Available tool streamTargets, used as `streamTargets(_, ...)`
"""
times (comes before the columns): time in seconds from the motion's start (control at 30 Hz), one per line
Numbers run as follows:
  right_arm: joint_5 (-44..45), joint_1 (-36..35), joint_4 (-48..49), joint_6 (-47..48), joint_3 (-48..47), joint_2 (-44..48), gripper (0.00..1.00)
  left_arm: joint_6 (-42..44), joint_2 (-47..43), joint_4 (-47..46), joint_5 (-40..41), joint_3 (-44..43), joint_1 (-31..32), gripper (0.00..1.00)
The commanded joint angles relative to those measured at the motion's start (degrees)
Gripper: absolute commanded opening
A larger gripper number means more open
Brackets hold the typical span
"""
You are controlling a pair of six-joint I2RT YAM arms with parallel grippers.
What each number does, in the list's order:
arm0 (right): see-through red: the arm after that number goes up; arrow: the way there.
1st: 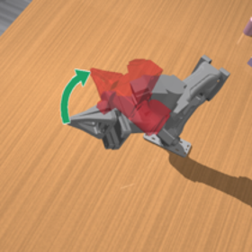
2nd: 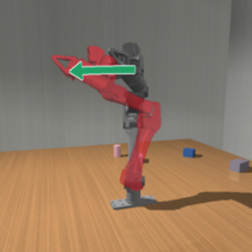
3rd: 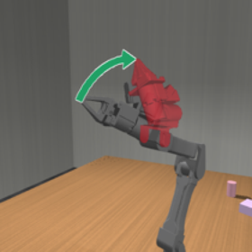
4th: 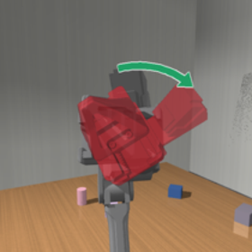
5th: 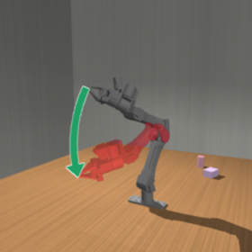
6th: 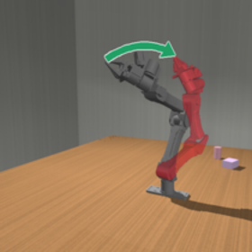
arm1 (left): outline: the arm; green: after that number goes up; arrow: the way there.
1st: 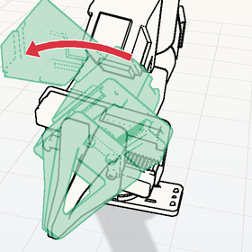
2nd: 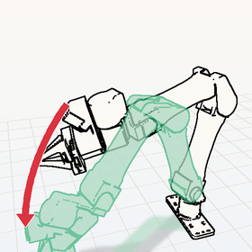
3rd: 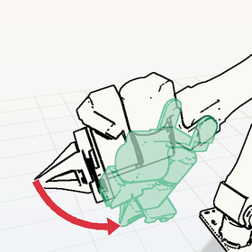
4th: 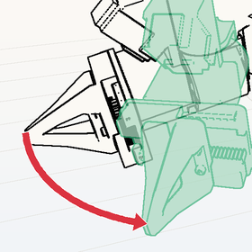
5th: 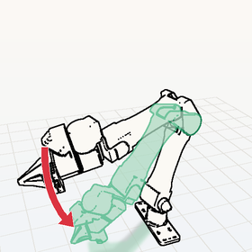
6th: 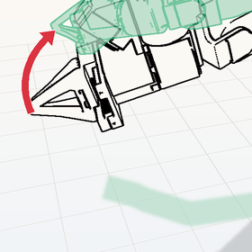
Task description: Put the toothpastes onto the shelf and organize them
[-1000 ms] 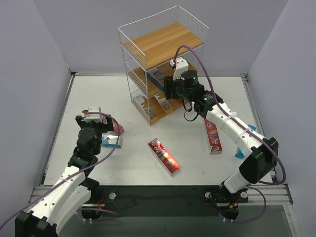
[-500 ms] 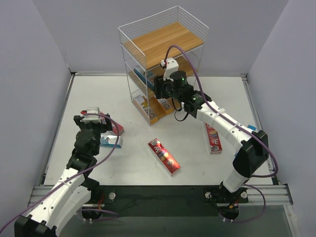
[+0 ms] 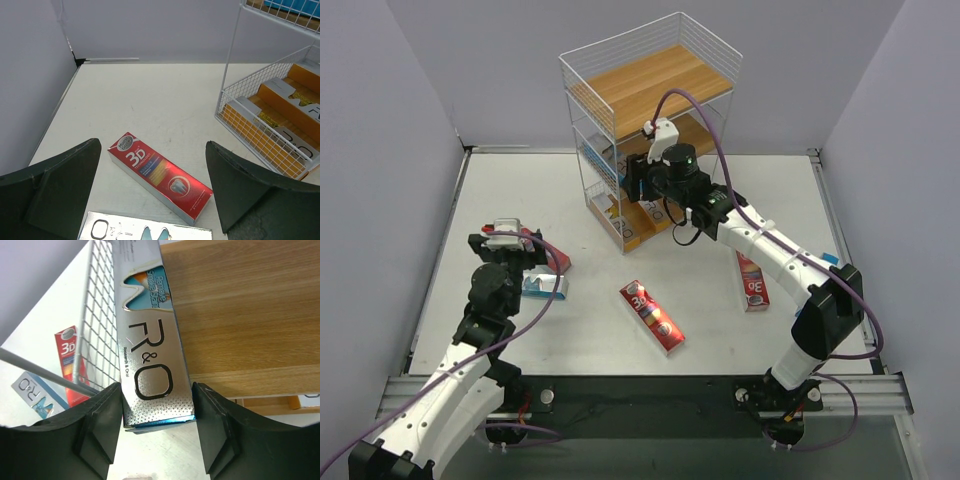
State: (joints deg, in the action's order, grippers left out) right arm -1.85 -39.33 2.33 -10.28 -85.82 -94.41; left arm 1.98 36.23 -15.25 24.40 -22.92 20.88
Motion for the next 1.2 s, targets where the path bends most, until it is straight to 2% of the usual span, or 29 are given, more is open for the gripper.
streamTargets(0.0,-2.81,-0.31,5.41,-1.23,-0.31,2.65,0.61,-0.22,-1.07,-2.07,-1.02,-0.29,-0.14,0.97)
streamTargets(0.1,-3.42,-0.31,5.67,-1.84,0.13,3.35,0.67,-0.13,-1.25,-1.98,-1.02,-0.29,-0.14,0.97)
streamTargets(0.17,-3.78,-0.31,5.58,-2.46,0.39,3.62,0.67,-0.22,-1.42,-1.89,-1.11,-0.29,-0.14,0.97)
streamTargets(0.27,-4.74,0.22,6.02,-3.69,1.01,3.88,0.63,-0.22,-1.51,-1.81,-1.11,-0.29,-0.14,0.97)
streamTargets(0.47,-8.87,1.97,7.51,-7.55,2.50,3.97,0.46,-0.40,-1.42,-1.80,-1.38,-0.20,-0.05,0.97)
streamTargets(0.63,-11.94,2.94,8.66,-9.49,3.20,4.24,0.45,-0.40,-1.34,-1.81,-1.46,-0.20,0.12,0.97)
streamTargets(0.77,-14.76,3.56,9.10,-11.59,2.77,3.80,0.45,-0.48,-1.34,-1.72,-1.46,-0.20,0.30,0.97)
streamTargets(1.17,-17.84,3.65,9.89,-14.06,2.06,3.62,0.57,-0.40,-1.25,-1.72,-1.73,-0.11,0.39,0.97)
